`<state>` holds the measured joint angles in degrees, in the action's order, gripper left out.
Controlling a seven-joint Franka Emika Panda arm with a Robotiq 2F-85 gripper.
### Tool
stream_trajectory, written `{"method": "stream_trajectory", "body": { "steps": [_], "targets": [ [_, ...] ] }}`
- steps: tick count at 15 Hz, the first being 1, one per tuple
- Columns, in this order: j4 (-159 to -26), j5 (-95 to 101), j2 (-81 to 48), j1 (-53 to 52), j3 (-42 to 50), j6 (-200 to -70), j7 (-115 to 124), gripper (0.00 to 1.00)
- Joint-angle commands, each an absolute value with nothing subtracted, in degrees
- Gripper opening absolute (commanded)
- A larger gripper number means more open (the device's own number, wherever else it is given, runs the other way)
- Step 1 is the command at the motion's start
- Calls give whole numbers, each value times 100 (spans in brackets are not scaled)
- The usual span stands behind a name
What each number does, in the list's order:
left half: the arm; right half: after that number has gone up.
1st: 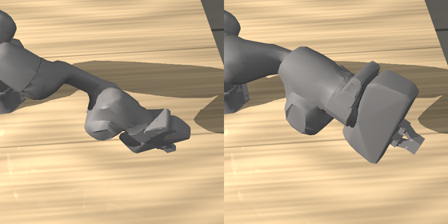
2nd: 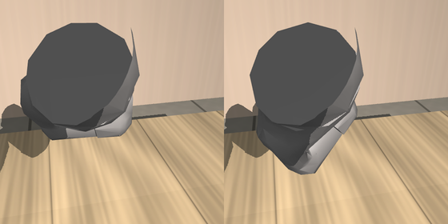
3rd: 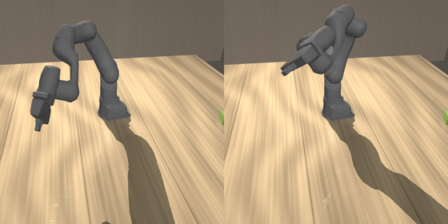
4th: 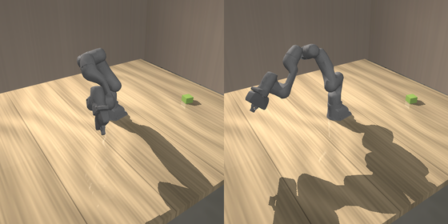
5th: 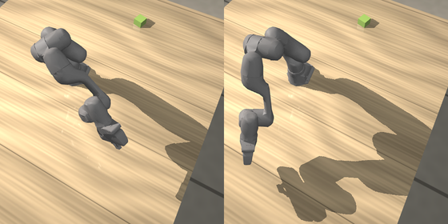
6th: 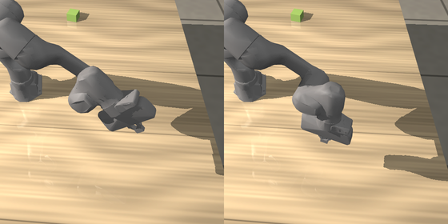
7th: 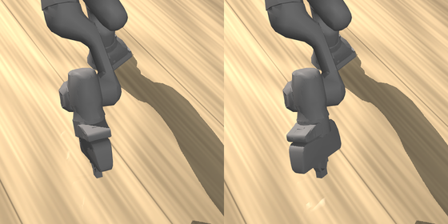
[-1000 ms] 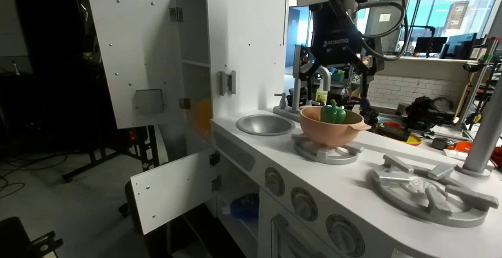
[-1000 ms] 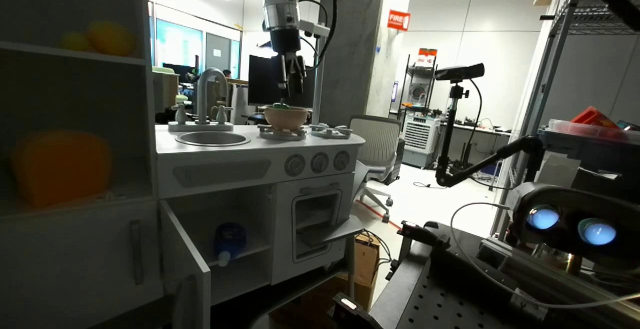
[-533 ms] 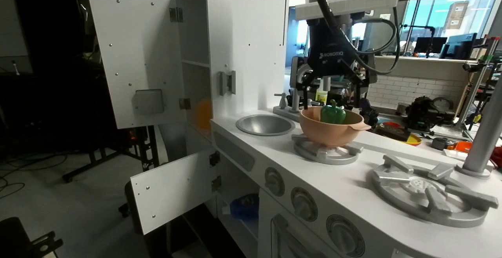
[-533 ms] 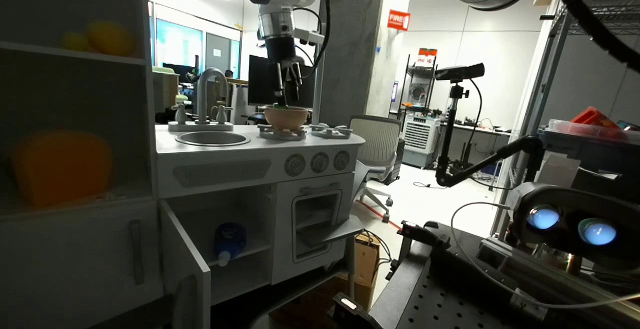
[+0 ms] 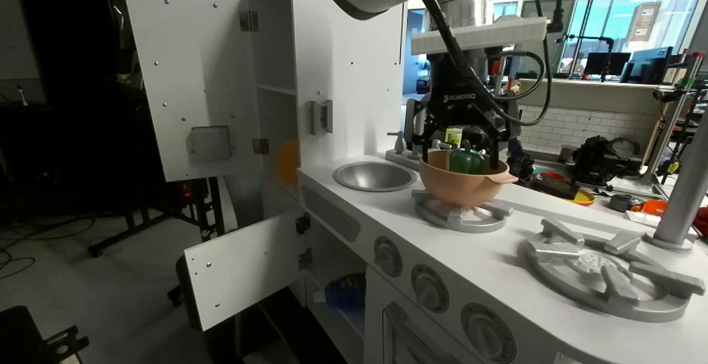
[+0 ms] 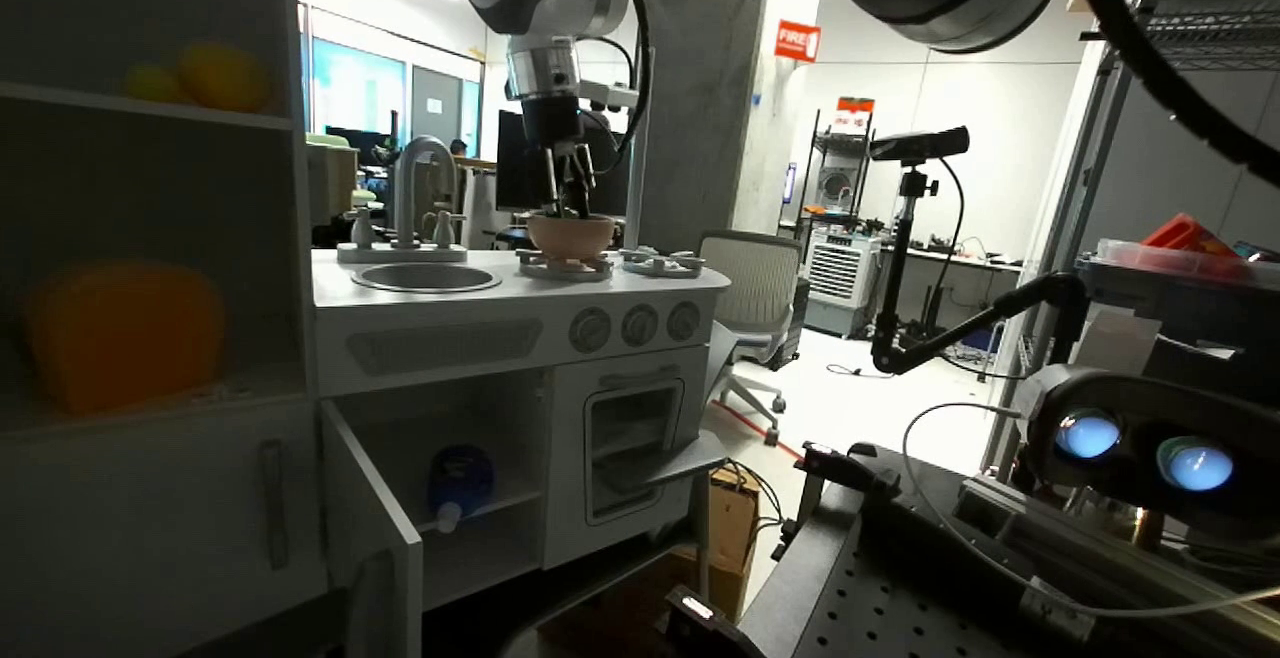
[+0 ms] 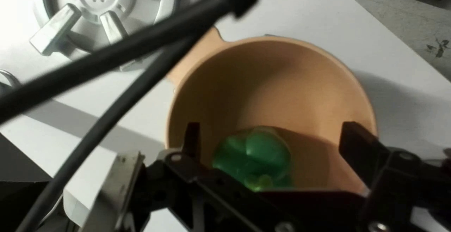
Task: Open the second cabinet door from the left, put the blue bottle and green pepper inside it, and then close the cabinet door
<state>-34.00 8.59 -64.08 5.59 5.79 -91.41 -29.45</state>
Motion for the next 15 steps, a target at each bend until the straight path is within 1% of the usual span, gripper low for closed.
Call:
{"method": "stream_trajectory", "body": {
  "steps": [1, 15],
  "targets": [
    [-2970, 789, -6683, 588, 529, -9053, -3010, 100],
    [-2805, 702, -6901, 584, 407, -9403, -2946, 100]
  ]
}}
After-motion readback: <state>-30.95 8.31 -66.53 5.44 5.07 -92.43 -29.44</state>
